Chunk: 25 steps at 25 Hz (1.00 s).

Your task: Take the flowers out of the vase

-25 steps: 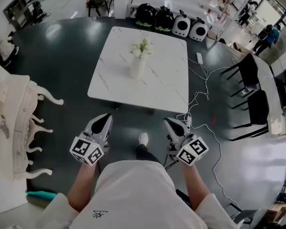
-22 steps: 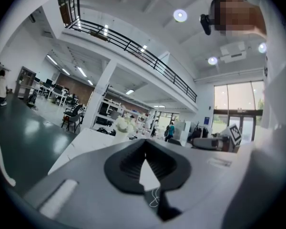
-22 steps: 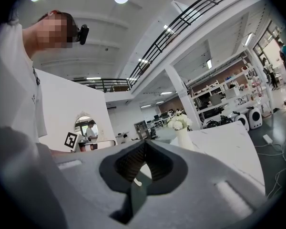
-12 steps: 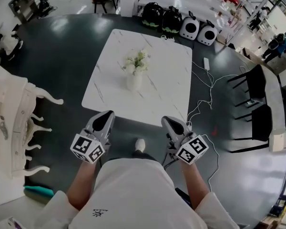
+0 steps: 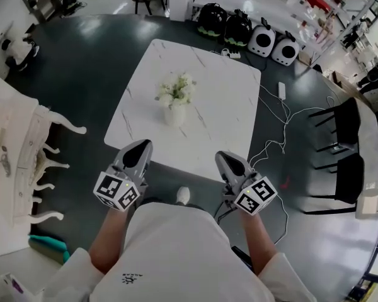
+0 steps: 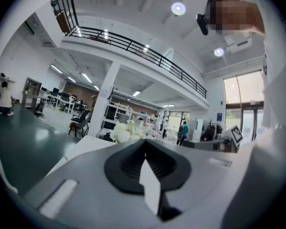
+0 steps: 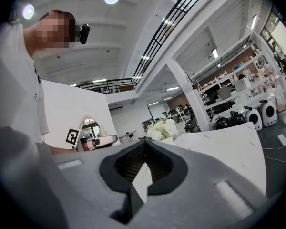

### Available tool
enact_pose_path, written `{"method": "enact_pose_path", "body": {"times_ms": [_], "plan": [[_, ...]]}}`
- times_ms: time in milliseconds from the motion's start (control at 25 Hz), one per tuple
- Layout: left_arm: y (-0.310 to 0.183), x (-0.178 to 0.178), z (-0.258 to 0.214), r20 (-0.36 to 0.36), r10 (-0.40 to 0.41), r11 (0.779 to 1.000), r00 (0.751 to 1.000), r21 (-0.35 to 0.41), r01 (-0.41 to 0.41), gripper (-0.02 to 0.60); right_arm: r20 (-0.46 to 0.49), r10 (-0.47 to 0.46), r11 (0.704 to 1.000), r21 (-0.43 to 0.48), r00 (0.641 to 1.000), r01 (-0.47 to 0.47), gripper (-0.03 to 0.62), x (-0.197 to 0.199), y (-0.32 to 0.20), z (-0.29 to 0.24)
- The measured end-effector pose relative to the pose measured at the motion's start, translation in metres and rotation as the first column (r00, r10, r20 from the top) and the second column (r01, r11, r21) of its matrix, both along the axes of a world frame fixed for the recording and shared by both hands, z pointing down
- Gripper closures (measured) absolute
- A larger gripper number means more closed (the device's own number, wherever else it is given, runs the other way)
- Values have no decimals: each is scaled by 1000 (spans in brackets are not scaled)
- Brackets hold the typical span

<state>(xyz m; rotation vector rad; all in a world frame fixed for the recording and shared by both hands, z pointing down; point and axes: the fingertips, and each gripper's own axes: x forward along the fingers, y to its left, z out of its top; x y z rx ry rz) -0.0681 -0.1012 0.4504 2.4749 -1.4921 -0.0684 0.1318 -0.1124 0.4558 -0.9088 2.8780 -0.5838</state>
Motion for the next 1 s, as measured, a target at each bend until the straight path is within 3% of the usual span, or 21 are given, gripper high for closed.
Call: {"method": "enact_pose_path", "body": {"times_ms": [480, 1000], "plan": [[-17, -2, 3, 2, -12, 1000, 1000, -10, 12, 592, 10, -10, 1000, 4, 1000, 10, 592, -1, -16, 0], [-52, -16, 8, 24, 74, 997, 997, -14, -73, 592, 0, 59, 998, 25, 998, -59, 592, -24, -29, -14]]}}
